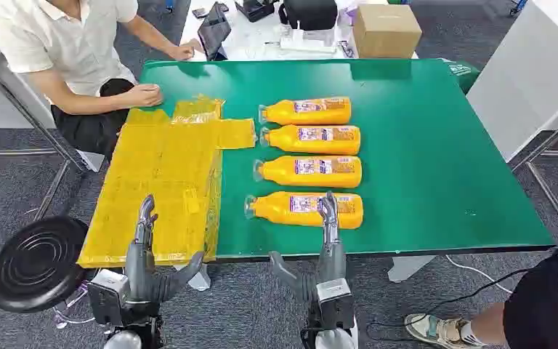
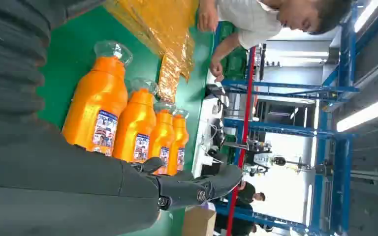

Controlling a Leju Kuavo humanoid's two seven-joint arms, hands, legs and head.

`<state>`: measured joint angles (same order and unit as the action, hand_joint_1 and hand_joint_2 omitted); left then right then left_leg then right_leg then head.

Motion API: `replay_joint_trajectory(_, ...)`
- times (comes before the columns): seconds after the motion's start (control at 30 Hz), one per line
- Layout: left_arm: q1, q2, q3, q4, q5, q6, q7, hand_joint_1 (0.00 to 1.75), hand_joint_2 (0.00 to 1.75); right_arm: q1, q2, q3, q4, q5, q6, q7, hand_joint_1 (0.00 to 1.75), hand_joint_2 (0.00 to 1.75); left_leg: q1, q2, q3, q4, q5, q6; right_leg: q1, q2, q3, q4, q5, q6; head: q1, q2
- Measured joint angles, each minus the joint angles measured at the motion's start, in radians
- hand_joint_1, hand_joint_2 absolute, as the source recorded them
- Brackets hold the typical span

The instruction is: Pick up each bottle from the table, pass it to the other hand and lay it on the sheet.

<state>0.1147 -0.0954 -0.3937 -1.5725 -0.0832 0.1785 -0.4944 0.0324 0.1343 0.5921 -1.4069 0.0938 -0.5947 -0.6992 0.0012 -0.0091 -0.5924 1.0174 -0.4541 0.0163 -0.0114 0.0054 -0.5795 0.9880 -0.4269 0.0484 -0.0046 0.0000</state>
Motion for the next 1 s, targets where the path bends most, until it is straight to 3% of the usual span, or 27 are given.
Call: replay_joint_trajectory(1.0,0.018,0.008,-0.013,0.01,0.006,-0.002,0.022,0.0,1.75,0.027,-0.001,-0.043,0.007,-0.017,0.0,0.0,0.0,1.75,0.0,0.0,0.0,0.0,0.0,0.0,0.0,0.0,0.0,0.0,0.0,0.0,0.0,0.0)
